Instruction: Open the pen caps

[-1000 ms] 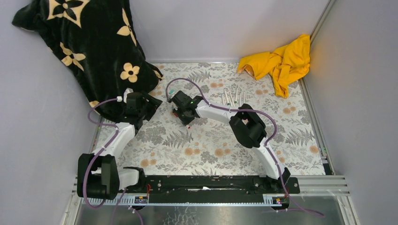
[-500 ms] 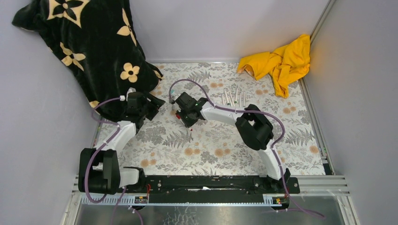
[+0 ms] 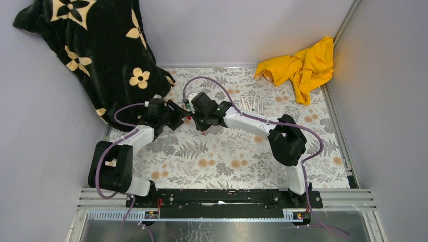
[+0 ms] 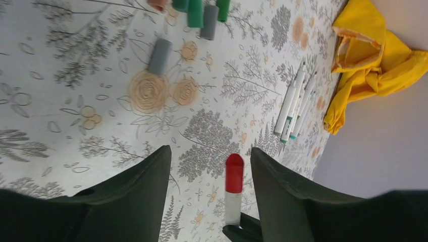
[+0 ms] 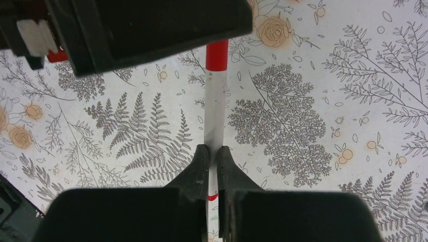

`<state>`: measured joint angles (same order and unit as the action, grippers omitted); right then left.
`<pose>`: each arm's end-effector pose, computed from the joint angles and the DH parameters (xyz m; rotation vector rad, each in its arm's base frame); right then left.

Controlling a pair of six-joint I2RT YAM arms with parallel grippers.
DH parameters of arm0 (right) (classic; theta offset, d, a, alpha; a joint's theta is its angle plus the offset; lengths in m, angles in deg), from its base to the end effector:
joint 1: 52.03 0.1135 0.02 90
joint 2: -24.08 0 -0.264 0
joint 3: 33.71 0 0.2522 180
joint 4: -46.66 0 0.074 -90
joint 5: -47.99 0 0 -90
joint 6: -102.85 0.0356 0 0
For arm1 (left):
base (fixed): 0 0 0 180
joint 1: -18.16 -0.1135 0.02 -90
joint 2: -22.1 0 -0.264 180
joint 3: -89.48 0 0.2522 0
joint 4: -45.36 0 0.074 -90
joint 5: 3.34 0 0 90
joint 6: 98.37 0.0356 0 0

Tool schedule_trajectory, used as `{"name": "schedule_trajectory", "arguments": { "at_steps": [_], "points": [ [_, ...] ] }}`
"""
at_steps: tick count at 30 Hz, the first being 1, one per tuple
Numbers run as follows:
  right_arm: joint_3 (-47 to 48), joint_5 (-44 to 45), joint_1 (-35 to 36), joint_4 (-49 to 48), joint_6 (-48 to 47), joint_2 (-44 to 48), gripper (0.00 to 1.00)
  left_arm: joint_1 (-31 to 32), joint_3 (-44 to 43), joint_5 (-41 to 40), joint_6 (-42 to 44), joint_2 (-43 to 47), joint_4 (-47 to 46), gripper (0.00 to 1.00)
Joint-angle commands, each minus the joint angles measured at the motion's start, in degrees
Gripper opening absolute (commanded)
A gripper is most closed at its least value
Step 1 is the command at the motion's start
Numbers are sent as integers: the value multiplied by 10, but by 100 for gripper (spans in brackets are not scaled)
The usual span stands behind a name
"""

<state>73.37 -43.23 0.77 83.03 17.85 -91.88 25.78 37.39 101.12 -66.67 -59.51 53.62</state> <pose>0.2787 0.3684 0.2341 -0.9902 2.2084 0.5041 0.2830 -0.0468 0.1840 -0.8770 2.1948 -0.8801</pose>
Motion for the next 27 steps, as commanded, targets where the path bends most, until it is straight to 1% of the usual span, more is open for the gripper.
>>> {"name": "schedule_trajectory", "arguments": {
  "at_steps": [1, 5, 12, 16, 25, 27],
  "points": [
    [-4, -13, -6, -21, 5, 34, 0, 19, -28, 22, -7, -13, -44, 64],
    [-7, -16, -9, -24, 6, 39, 0, 28, -33, 23, -13, -19, -50, 63],
    [-14, -22, -18, -30, 7, 47, 0, 36, -36, 24, -15, -25, -58, 48],
    [-16, -27, -21, -32, 8, 50, 0, 37, -36, 26, -16, -28, -61, 42],
    [-20, -35, -23, -34, 9, 53, 0, 43, -38, 26, -23, -36, -72, 38],
    [-22, -35, -23, -36, 9, 53, 0, 44, -38, 25, -24, -36, -73, 35]
  ]
}}
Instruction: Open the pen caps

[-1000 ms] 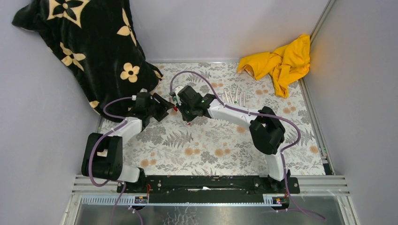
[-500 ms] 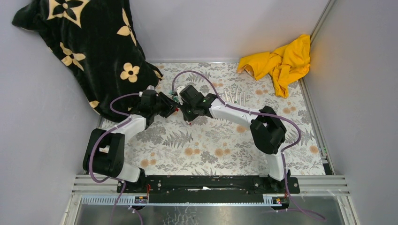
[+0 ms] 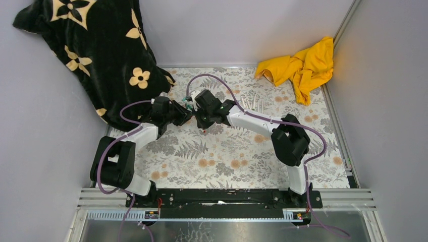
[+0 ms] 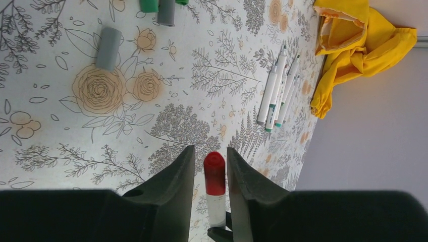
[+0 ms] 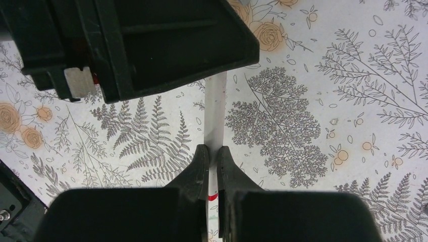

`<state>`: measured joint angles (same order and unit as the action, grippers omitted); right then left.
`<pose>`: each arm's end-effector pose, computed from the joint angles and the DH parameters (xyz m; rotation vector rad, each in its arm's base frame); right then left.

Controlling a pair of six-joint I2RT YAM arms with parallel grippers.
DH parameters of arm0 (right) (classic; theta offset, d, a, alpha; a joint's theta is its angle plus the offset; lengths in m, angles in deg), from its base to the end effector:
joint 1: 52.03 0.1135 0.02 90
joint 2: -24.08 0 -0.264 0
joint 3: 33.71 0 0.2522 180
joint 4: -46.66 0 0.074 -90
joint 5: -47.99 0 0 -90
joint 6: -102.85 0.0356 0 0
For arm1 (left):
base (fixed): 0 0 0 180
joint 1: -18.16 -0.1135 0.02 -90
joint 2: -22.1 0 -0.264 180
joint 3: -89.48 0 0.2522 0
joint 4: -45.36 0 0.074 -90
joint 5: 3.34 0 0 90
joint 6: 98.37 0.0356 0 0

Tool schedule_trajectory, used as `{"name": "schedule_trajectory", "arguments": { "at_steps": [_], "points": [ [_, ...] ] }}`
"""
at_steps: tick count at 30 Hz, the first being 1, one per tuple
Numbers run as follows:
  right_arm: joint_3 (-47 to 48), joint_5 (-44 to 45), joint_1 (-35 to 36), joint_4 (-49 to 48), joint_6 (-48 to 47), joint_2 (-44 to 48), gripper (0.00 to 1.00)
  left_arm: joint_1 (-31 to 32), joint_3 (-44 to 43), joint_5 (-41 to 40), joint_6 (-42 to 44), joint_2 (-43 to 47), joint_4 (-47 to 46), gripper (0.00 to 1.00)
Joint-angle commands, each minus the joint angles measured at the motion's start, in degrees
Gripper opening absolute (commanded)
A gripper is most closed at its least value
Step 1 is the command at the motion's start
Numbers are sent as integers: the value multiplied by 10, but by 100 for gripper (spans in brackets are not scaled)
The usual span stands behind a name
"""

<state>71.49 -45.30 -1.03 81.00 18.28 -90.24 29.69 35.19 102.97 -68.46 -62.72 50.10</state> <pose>0.2862 0.3566 0.2388 -0.9549 2.1969 0.5476 0.2936 -0.0701 0.1858 -0.8037 2.2035 -0.9802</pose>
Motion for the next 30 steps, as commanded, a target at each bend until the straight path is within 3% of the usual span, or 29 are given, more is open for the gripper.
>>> {"name": "schedule_trajectory", "arguments": {
  "at_steps": [1, 6, 11, 17, 22, 30],
  "points": [
    [-5, -15, -5, -16, 5, 38, 0, 5, -16, 6, -6, -3, -38, 33],
    [-12, -15, -7, -19, 6, 40, 0, 6, -15, 3, -5, 2, -39, 22],
    [-20, -13, -10, -23, 6, 46, 0, 6, -13, 5, -2, 1, -42, 0],
    [-33, -14, -13, -32, 7, 61, 0, 8, -10, 6, -2, -3, -50, 0],
    [-45, -24, -15, -44, 6, 78, 28, 14, -22, 23, -6, -18, -56, 0],
    [-45, -22, -22, -47, 7, 84, 33, 38, -53, 48, -17, -32, -58, 0]
  ]
}}
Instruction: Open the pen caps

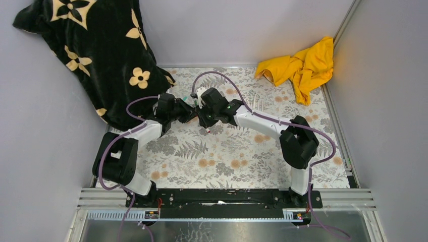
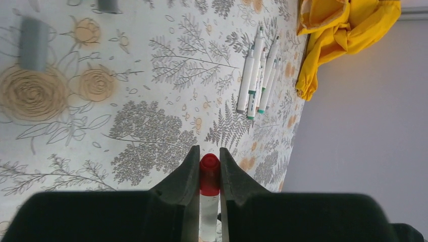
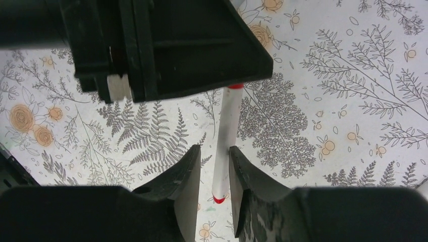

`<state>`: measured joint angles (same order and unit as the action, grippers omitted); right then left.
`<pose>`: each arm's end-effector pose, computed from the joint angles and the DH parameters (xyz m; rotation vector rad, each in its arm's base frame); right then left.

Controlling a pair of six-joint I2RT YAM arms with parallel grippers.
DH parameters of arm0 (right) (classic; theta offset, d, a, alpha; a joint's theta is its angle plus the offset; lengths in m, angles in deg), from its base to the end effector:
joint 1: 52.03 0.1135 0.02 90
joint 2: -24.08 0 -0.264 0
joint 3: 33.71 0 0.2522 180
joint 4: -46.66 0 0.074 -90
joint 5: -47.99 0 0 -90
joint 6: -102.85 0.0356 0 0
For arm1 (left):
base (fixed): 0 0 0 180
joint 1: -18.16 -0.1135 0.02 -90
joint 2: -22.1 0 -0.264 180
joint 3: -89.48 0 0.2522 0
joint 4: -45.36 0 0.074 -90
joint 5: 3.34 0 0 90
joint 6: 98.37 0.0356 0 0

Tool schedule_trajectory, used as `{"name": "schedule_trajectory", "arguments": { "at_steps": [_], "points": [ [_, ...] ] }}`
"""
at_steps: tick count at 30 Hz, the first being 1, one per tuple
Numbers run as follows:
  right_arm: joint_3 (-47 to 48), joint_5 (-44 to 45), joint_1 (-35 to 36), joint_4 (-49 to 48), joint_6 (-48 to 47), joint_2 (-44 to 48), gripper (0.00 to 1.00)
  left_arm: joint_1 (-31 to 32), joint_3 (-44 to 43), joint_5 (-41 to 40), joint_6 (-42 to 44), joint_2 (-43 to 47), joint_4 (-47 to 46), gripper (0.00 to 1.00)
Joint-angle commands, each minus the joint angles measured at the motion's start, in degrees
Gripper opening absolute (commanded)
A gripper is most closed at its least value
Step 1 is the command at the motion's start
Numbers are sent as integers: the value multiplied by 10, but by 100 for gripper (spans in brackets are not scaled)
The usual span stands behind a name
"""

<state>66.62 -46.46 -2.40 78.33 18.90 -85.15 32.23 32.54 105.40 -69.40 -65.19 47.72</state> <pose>0.2824 0.3365 0.2525 -0.9105 2.1646 0.5853 0.3035 -0.0879 0.1916 -0.7302 2.2040 -1.0724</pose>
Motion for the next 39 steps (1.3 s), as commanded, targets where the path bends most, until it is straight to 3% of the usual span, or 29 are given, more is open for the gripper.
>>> {"name": "schedule_trajectory", "arguments": {
  "at_steps": [1, 17, 19, 23, 27, 32, 39],
  "points": [
    [4, -12, -9, -21, 1, 33, 33, 17, -29, 26, -11, -8, -37, 0],
    [-8, -16, -28, -34, 6, 36, 33, 28, -36, 60, -41, 4, -50, 0],
    [-14, -14, -30, -38, 8, 37, 29, 28, -36, 60, -44, 5, -51, 0],
    [-19, -10, -35, -44, 16, 39, 0, 29, -37, 51, -42, 7, -47, 0],
    [-16, -1, -39, -37, 22, 35, 0, 23, -36, 7, -38, 2, -40, 0],
    [-29, 1, -44, -17, 35, 26, 0, -9, -92, -25, -23, -92, -42, 0],
    [-163, 13, -49, -71, 57, 98, 0, -58, -196, -32, 33, -184, 6, 0]
  ]
}}
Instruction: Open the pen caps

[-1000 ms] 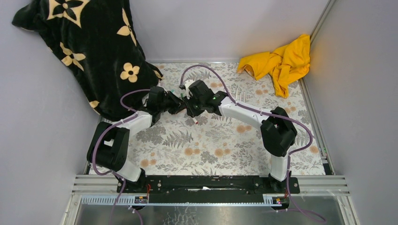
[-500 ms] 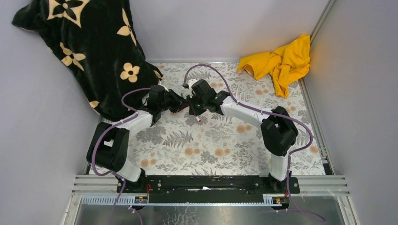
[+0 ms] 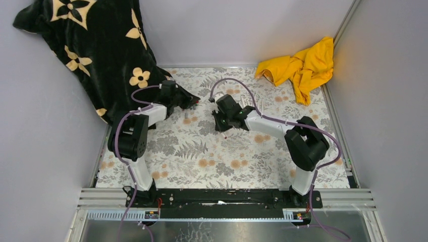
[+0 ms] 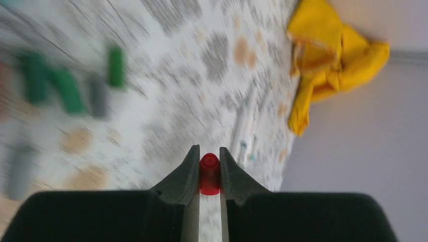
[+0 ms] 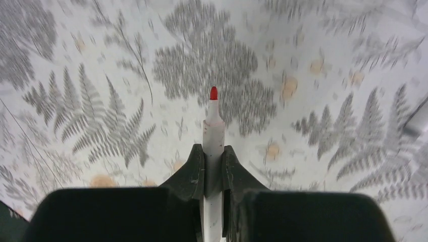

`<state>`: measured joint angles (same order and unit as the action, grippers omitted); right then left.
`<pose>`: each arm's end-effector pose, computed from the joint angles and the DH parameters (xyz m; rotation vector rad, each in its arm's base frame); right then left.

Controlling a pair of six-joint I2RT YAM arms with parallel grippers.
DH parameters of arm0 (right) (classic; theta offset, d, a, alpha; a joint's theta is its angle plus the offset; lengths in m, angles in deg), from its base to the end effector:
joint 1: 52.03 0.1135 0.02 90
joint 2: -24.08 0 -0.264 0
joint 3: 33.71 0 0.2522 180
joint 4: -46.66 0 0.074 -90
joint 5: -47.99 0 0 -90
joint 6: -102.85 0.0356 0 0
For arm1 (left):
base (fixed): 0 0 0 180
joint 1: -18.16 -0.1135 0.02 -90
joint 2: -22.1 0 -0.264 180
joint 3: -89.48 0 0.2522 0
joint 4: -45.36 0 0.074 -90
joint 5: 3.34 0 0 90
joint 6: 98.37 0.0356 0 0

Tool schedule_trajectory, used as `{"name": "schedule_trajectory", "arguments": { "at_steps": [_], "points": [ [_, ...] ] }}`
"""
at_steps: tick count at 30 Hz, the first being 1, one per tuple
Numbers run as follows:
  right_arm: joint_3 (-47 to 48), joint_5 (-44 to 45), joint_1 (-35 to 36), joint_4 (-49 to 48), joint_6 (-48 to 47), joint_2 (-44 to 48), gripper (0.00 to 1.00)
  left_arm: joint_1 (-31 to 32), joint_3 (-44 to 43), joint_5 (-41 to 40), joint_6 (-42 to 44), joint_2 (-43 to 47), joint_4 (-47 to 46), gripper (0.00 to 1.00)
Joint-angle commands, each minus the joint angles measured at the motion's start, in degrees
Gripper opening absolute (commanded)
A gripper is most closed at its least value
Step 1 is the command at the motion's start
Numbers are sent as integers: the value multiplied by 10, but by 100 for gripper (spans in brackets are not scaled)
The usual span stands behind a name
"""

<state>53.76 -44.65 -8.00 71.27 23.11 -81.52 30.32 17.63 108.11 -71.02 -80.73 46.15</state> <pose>0.2945 0.2869 0.2149 -0.7130 2.2666 0.5230 0.3745 -0.0940 0.1847 -0.7616 2.1842 -1.1243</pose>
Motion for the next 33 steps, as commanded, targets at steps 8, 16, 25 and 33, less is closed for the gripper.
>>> {"name": "schedule_trajectory", "arguments": {
  "at_steps": [8, 16, 25, 33],
  "points": [
    [-25, 21, -12, 2, 15, 62, 0, -41, -113, -104, 139, -44, 125, 0],
    [44, 114, -44, 21, 25, -18, 0, -9, -119, -257, 230, -33, 257, 5],
    [112, 157, -76, 41, 28, -104, 0, -7, -113, -285, 239, -49, 266, 20],
    [131, 192, -94, 51, 29, -139, 5, -2, -111, -288, 233, -55, 261, 33]
  ]
}}
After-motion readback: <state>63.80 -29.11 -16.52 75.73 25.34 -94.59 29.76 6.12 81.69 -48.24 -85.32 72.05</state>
